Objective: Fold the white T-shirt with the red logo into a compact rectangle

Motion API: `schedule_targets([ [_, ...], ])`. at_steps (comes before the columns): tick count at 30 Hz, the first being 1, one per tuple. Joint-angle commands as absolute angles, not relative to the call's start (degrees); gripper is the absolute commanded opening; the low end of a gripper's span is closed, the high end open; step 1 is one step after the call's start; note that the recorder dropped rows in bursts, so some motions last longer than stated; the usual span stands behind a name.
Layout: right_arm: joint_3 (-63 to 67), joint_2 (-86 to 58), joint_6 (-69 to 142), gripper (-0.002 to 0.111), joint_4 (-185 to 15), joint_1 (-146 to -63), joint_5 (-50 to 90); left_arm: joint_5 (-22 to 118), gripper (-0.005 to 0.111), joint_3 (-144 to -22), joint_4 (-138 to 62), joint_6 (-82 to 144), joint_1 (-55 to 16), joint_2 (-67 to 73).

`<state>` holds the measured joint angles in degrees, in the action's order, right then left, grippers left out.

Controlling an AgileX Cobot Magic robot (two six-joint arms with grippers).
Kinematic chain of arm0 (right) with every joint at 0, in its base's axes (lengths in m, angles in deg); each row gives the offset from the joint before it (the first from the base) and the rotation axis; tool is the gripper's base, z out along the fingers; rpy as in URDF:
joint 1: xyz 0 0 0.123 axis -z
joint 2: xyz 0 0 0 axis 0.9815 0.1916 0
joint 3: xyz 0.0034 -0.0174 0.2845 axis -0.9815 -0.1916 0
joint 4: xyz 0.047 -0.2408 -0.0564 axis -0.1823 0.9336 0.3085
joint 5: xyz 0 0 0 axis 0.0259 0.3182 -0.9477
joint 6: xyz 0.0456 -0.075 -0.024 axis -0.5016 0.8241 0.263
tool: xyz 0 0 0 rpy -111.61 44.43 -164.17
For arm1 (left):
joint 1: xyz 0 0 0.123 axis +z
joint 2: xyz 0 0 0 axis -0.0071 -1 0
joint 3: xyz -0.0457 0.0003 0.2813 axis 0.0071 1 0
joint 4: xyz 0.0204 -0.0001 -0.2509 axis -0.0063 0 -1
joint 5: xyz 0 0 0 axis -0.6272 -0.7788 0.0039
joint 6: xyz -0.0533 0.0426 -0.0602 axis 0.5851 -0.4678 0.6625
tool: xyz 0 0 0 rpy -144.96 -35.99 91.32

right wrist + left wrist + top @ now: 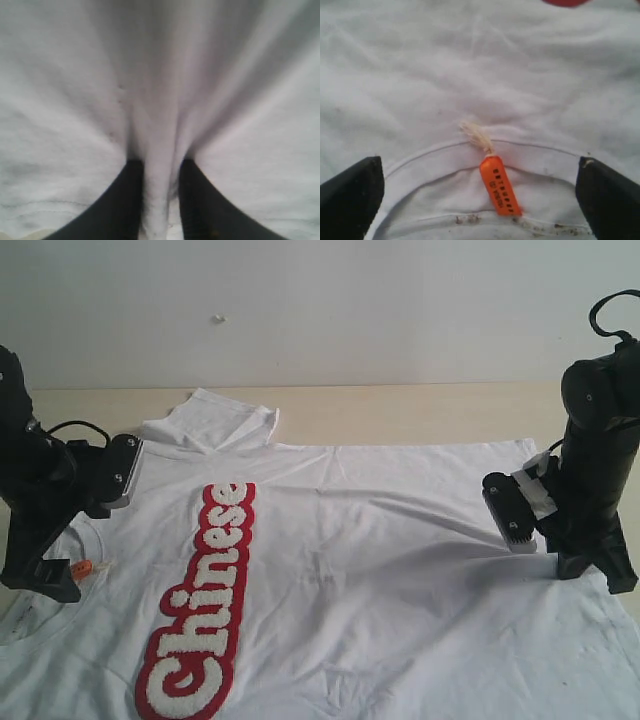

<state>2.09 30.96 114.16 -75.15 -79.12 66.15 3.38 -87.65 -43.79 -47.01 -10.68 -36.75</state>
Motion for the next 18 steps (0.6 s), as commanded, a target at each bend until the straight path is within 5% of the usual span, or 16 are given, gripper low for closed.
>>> schedule_targets([
  [1,0.46,36.15,112.23,0.001,-77.56,-78.99,58.91,3.45,0.105,-87.99,-44.65,-47.23,-10.54,-38.84],
  [14,0.46,36.15,109.37,0.000,-77.56,-78.99,58.91,4.00,0.105,-87.99,-45.18,-47.02,-10.54,-41.93],
  [18,0.46,36.15,109.11,0.000,-77.56,-78.99,58.91,3.24,0.094,-87.99,-45.18,-46.78,-10.54,-43.30],
])
